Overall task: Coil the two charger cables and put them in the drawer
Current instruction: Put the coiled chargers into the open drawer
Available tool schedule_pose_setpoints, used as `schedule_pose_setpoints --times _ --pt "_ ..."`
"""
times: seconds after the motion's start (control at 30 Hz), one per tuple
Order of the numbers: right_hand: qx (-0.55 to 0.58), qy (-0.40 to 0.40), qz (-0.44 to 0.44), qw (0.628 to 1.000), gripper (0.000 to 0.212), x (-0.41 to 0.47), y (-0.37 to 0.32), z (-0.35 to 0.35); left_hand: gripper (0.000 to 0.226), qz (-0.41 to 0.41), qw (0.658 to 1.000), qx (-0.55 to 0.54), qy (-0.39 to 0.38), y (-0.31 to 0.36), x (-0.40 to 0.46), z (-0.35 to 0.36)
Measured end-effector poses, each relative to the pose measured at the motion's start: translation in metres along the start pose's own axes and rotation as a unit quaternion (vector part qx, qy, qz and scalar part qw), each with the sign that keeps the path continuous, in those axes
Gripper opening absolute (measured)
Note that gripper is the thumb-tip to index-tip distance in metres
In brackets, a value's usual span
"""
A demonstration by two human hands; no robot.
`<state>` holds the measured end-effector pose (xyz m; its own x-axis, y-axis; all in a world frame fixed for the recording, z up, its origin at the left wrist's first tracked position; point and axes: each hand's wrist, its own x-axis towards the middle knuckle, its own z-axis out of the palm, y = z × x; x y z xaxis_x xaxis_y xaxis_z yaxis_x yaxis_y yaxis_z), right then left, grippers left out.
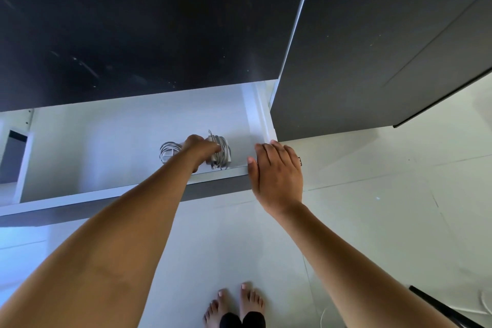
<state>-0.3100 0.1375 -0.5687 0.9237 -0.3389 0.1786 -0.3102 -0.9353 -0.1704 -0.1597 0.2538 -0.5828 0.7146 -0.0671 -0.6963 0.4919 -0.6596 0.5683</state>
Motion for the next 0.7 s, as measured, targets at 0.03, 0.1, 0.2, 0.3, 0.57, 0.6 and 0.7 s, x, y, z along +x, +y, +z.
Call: schedule_pose_setpoints --times 0.03,0.1,0.2,0.3,0.57,0.6,0.7 --pt "-0.004 -0.012 0.002 1.000 0.051 0.000 0.001 0.000 0.024 0.010 1.000 0.012 0.003 0.002 -0.006 -0.001" --pt "-0.003 -0.042 0.005 0.999 0.058 -0.001 0.000 -0.004 0.049 0.028 0.999 0.023 0.021 0.003 -0.017 -0.007" --pt "0.001 -0.127 0.016 0.992 0.076 0.001 -0.003 -0.015 0.049 0.083 0.992 0.051 0.082 0.002 -0.049 -0.022" --pt "0.011 -0.184 0.109 0.977 0.061 0.000 -0.014 -0.032 0.039 0.120 0.981 0.067 0.135 -0.015 -0.078 -0.043" --pt "0.414 -0.137 0.663 0.609 0.072 0.038 -0.058 -0.079 0.074 -0.234 0.885 -0.250 0.314 -0.049 -0.136 -0.089" --pt "0.448 -0.154 0.660 0.584 0.064 0.040 -0.060 -0.084 0.079 -0.241 0.862 -0.357 0.266 -0.051 -0.136 -0.096" --pt "0.504 -0.191 0.643 0.544 0.040 0.043 -0.058 -0.095 0.074 -0.217 0.757 -0.593 0.166 -0.050 -0.134 -0.119"
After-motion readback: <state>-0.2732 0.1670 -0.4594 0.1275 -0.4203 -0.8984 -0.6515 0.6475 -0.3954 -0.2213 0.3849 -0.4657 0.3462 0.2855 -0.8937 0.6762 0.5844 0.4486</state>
